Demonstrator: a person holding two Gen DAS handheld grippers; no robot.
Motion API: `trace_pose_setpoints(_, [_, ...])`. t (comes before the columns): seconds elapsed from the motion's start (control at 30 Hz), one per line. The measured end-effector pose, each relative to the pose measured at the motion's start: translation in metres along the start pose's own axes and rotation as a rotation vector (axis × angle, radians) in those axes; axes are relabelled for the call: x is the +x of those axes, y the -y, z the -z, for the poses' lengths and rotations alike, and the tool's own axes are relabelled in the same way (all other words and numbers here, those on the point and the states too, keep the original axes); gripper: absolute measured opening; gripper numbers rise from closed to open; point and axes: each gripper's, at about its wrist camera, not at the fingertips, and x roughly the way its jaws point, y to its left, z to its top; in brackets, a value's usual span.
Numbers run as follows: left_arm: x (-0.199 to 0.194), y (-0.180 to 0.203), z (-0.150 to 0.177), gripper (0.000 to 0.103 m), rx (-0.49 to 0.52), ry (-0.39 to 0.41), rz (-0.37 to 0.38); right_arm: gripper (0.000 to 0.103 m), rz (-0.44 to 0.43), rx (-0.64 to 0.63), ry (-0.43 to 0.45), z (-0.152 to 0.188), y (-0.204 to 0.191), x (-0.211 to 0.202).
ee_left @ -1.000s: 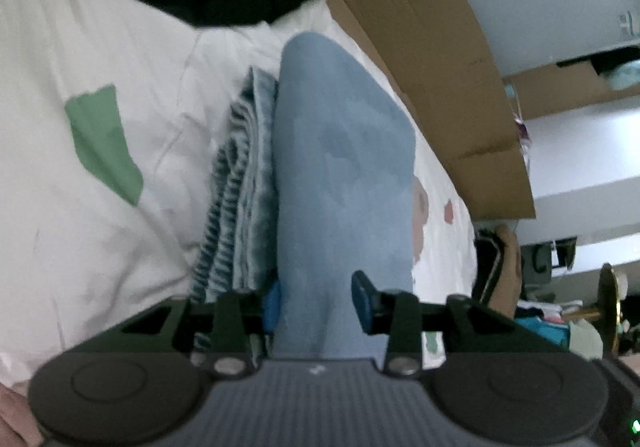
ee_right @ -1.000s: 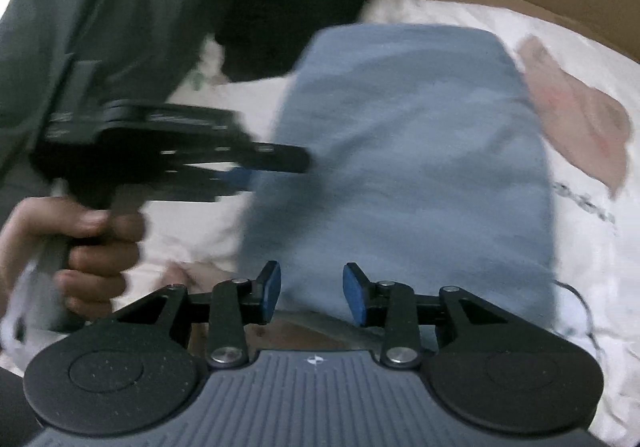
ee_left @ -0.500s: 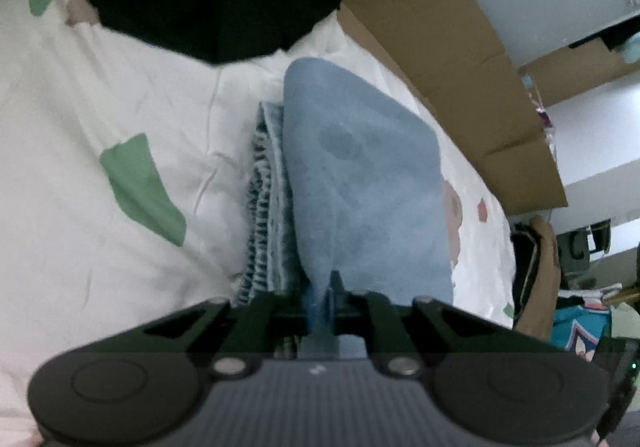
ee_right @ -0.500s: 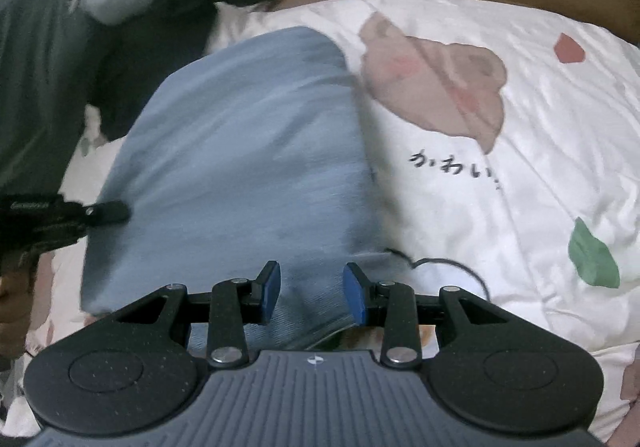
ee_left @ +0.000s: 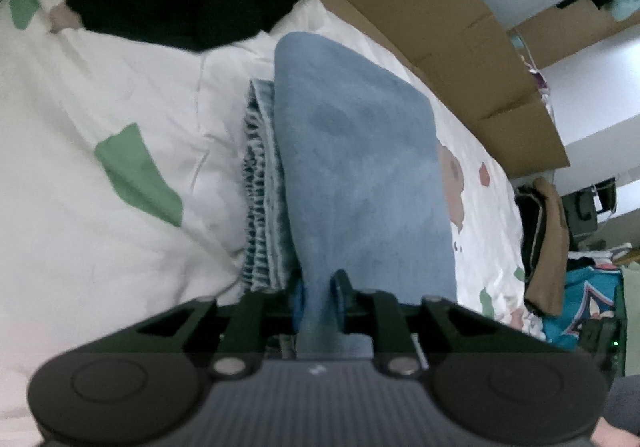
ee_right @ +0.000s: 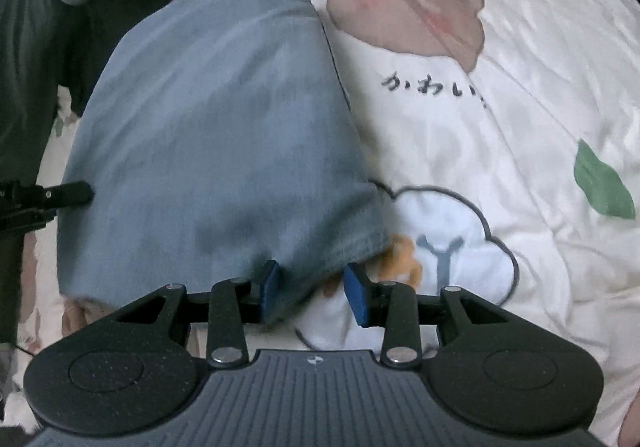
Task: Fold clothes
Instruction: 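Open the right tool and release the folded pants, then press both open tools on the folded pants to flatten them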
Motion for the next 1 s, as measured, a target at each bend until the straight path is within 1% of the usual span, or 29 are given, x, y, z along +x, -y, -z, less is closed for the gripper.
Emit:
trace_pose_setpoints(0.03, [-0.003,0.000,0.001,0.029,-0.003,0.005,-0.006,0.043,0.003,-0.006,0.017,0.000,0.001,-0.005])
trace_pose_setpoints(0.07, [-0.007,-0.001,0.002,0.032,-0.006,0.011,-0.012,0.043,0.005,-0.003,0.037,-0.003,0.003,-0.009])
trace_pose_setpoints(0.13, [-0.012,-0.002,0.002,0.045,-0.010,0.023,-0.014,0.043,0.010,0.020,0.065,-0.013,0.008,-0.013])
trace_pose_setpoints(0.17, [-0.013,-0.002,0.002,0.047,-0.014,0.025,-0.008,0.043,0.009,0.032,0.078,-0.019,0.012,-0.012])
trace_pose_setpoints(0.2, [-0.013,-0.003,0.002,0.053,-0.018,0.026,0.001,0.043,0.008,0.044,0.090,-0.025,0.015,-0.012])
trace_pose_setpoints(0.23, [-0.012,-0.002,0.002,0.057,-0.020,0.025,0.006,0.043,0.006,0.051,0.100,-0.031,0.017,-0.009])
trace_pose_setpoints(0.3, [-0.007,0.000,0.001,0.058,-0.012,0.015,0.003,0.043,-0.013,0.072,0.112,-0.043,0.022,-0.002])
trace_pose_setpoints(0.33, [-0.003,0.002,0.000,0.060,-0.006,0.008,-0.001,0.043,-0.032,0.087,0.115,-0.048,0.025,0.003])
trace_pose_setpoints(0.4, [0.008,0.003,-0.001,0.062,-0.014,-0.013,-0.013,0.044,-0.081,0.123,0.118,-0.058,0.030,0.012])
trace_pose_setpoints(0.47, [0.019,0.004,-0.001,0.061,-0.025,-0.039,-0.030,0.050,-0.106,0.134,0.111,-0.060,0.034,0.022])
trace_pose_setpoints(0.53, [0.027,0.006,-0.001,0.061,-0.023,-0.052,-0.055,0.050,-0.128,0.143,0.103,-0.062,0.038,0.031])
trace_pose_setpoints(0.6, [0.031,0.008,0.000,0.059,-0.016,-0.054,-0.052,0.049,-0.150,0.112,0.084,-0.055,0.035,0.034])
trace_pose_setpoints(0.63, [0.032,0.009,0.000,0.058,-0.010,-0.055,-0.052,0.046,-0.161,0.094,0.074,-0.051,0.034,0.035])
trace_pose_setpoints(0.67, [0.032,0.010,0.001,0.058,-0.005,-0.056,-0.054,0.046,-0.172,0.077,0.065,-0.048,0.033,0.036])
trace_pose_setpoints(0.77, [0.033,0.011,0.002,0.058,0.007,-0.056,-0.057,0.045,-0.178,0.101,0.068,-0.034,0.037,0.029])
trace_pose_setpoints(0.83, [0.033,0.010,0.003,0.058,0.005,-0.055,-0.055,0.042,-0.167,0.113,0.064,-0.026,0.039,0.025])
trace_pose_setpoints(1.0, [0.032,0.010,0.002,0.058,0.022,-0.063,-0.059,0.041,-0.139,0.123,0.042,-0.007,0.045,0.013])
